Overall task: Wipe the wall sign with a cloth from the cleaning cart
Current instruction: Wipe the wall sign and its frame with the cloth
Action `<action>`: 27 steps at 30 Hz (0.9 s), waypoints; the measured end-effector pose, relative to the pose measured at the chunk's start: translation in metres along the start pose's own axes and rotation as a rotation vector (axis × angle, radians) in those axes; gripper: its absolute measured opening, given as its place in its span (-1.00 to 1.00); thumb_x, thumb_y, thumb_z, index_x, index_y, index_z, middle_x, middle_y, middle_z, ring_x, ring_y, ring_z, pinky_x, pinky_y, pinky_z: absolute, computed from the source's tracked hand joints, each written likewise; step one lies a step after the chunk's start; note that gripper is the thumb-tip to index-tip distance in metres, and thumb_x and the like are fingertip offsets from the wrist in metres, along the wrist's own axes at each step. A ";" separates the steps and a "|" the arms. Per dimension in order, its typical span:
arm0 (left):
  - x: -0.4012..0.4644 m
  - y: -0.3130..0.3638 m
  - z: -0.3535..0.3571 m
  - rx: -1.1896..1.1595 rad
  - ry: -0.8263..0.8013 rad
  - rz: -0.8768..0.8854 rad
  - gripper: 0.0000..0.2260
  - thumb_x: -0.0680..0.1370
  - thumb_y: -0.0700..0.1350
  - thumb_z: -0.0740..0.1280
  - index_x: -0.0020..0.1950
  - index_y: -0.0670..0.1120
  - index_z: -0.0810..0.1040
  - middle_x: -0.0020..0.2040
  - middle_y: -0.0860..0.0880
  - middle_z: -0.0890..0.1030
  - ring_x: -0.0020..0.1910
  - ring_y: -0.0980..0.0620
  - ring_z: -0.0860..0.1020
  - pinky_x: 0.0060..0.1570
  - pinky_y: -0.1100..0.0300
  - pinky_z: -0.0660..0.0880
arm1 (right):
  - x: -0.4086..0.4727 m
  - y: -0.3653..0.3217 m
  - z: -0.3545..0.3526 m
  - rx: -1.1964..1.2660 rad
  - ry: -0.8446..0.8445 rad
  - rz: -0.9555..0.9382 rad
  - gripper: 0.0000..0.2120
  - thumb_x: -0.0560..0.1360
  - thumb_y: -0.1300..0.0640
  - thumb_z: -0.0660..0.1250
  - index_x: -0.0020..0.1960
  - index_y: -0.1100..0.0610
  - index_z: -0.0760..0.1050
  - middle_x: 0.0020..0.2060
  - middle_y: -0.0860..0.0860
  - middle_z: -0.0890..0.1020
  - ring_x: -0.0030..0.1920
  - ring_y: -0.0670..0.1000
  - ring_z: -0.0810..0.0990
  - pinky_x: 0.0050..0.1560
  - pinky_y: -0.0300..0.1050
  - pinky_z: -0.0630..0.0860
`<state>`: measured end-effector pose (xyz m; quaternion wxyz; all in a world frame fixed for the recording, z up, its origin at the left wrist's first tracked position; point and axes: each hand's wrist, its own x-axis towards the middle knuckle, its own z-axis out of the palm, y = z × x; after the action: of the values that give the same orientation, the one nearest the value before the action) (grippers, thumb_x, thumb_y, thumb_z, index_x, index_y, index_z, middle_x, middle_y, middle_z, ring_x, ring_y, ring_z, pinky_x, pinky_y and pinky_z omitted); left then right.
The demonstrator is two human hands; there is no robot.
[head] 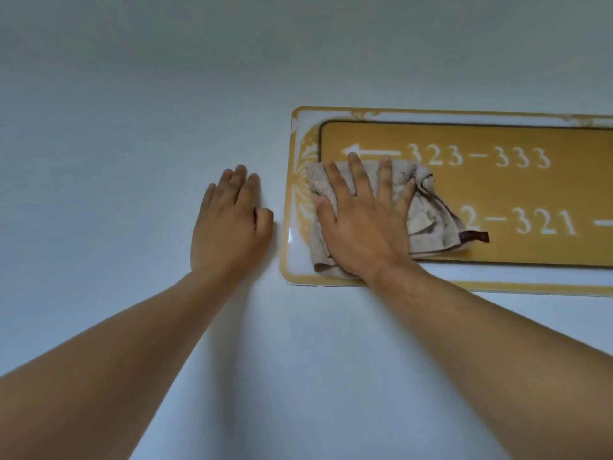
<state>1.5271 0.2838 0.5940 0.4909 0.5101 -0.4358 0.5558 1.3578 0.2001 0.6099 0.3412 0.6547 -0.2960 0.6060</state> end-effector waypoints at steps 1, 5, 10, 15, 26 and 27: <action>-0.006 -0.001 -0.001 0.004 -0.006 0.001 -0.47 0.56 -0.07 0.06 0.55 -0.14 0.27 0.59 -0.11 0.22 0.58 -0.04 0.11 0.56 0.02 -0.01 | -0.006 -0.002 0.000 -0.006 -0.005 0.003 -0.40 0.63 -0.27 -0.18 0.64 -0.19 -0.12 0.66 -0.03 -0.06 0.61 0.25 -0.22 0.47 0.49 -0.25; -0.032 -0.008 -0.010 0.027 -0.054 0.005 -0.41 0.53 -0.01 0.00 0.57 -0.11 0.22 0.60 -0.09 0.17 0.59 -0.02 0.07 0.56 0.03 -0.05 | -0.029 -0.010 0.001 -0.016 -0.008 0.015 -0.40 0.63 -0.27 -0.18 0.64 -0.18 -0.10 0.66 -0.03 -0.03 0.61 0.25 -0.21 0.47 0.49 -0.21; -0.060 -0.016 -0.018 0.049 -0.113 0.048 -0.37 0.52 0.03 -0.06 0.58 -0.12 0.19 0.61 -0.09 0.14 0.60 -0.02 0.04 0.57 -0.01 -0.04 | -0.056 -0.019 0.004 -0.041 -0.027 0.027 -0.40 0.63 -0.27 -0.21 0.64 -0.17 -0.14 0.66 -0.03 -0.05 0.61 0.26 -0.22 0.47 0.49 -0.19; -0.065 -0.018 -0.020 0.061 -0.131 0.045 -0.37 0.52 0.03 -0.06 0.59 -0.11 0.19 0.61 -0.08 0.14 0.60 -0.01 0.03 0.57 -0.02 -0.03 | -0.061 -0.024 0.004 -0.073 -0.073 0.055 -0.41 0.63 -0.29 -0.26 0.61 -0.21 -0.31 0.64 -0.07 -0.22 0.58 0.26 -0.37 0.46 0.48 -0.29; -0.063 -0.019 -0.018 0.051 -0.096 0.042 -0.39 0.53 0.04 -0.03 0.58 -0.09 0.20 0.61 -0.07 0.15 0.60 0.01 0.04 0.57 0.01 -0.04 | -0.049 -0.054 0.009 -0.034 -0.054 0.188 -0.40 0.61 -0.30 -0.30 0.59 -0.21 -0.37 0.63 -0.04 -0.27 0.53 0.36 -0.44 0.37 0.58 -0.31; -0.062 -0.018 -0.019 0.049 -0.100 0.038 -0.39 0.53 0.04 -0.03 0.58 -0.09 0.19 0.61 -0.07 0.14 0.60 0.01 0.03 0.57 0.01 -0.05 | -0.047 -0.054 0.009 -0.043 -0.041 0.183 -0.40 0.61 -0.29 -0.29 0.59 -0.21 -0.35 0.64 -0.03 -0.25 0.54 0.37 -0.41 0.37 0.59 -0.30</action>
<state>1.5421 0.2987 0.5298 0.4451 0.5410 -0.4556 0.5493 1.4022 0.2233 0.5584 0.2923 0.6298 -0.3742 0.6147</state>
